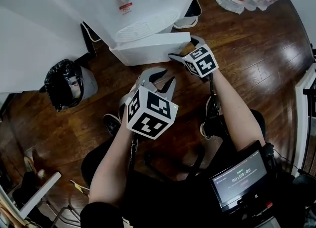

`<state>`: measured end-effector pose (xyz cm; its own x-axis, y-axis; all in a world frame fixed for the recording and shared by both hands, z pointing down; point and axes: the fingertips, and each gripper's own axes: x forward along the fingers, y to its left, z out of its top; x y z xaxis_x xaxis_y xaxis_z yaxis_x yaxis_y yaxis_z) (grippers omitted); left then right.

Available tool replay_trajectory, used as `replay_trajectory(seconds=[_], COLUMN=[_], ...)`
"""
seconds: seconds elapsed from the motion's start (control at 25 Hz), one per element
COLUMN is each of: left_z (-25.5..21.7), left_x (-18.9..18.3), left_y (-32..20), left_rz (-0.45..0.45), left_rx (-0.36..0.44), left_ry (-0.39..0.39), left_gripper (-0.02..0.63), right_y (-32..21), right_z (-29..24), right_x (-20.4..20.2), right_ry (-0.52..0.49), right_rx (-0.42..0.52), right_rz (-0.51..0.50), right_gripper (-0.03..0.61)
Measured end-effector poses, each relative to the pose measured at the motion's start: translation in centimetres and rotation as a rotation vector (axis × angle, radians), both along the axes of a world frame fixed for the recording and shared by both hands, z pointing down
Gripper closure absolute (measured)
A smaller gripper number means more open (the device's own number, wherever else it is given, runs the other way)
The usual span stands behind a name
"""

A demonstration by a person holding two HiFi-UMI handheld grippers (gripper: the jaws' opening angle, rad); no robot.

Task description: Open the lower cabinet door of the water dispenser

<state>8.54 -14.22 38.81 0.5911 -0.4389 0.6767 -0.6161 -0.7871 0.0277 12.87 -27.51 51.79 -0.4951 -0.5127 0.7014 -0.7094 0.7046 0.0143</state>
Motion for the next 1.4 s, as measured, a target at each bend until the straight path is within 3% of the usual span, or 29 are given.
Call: replay_trajectory(seconds=[0.44,0.56,0.68,0.76,0.92,1.12,1.2,1.4], left_z=[-0.8,0.6,1.1,1.7,1.8,0.3,0.2,0.3], left_x=[0.4,-0.1,-0.1,-0.5,-1.8,-3.7,-4.4,-5.1], left_y=[6.3,8.3,10.1,11.0,11.0,9.6,9.7,10.0], left_rz=[-0.066,-0.095,-0.086,-0.081,-0.089,-0.132,-0.143,-0.148], left_rx=[0.013,-0.004,-0.006,-0.020,-0.022,0.010,0.007,-0.004], left_ry=[0.043,0.023,0.013,0.002,-0.011,0.026,0.027,0.021], left_gripper=[0.494,0.497,0.499,0.499,0.499,0.500,0.502,0.502], right_y=[7.7,9.8,11.4,12.1,12.2,11.0,11.0,11.9], right_z=[-0.2,-0.3,0.1,0.0,0.1,0.2,0.2,0.2], right_x=[-0.1,-0.4,-0.2,-0.5,-0.4,-0.1,0.1,-0.1], right_ry=[-0.020,-0.001,0.042,0.040,0.081,0.112,0.114,0.096], right_rx=[-0.010,-0.007,-0.004,-0.023,-0.003,0.047,0.044,0.020], right_rz=[0.027,0.011,-0.014,-0.022,-0.031,-0.008,0.003,0.010], right_gripper=[0.129,0.175,0.291,0.321,0.328,0.328,0.371,0.387])
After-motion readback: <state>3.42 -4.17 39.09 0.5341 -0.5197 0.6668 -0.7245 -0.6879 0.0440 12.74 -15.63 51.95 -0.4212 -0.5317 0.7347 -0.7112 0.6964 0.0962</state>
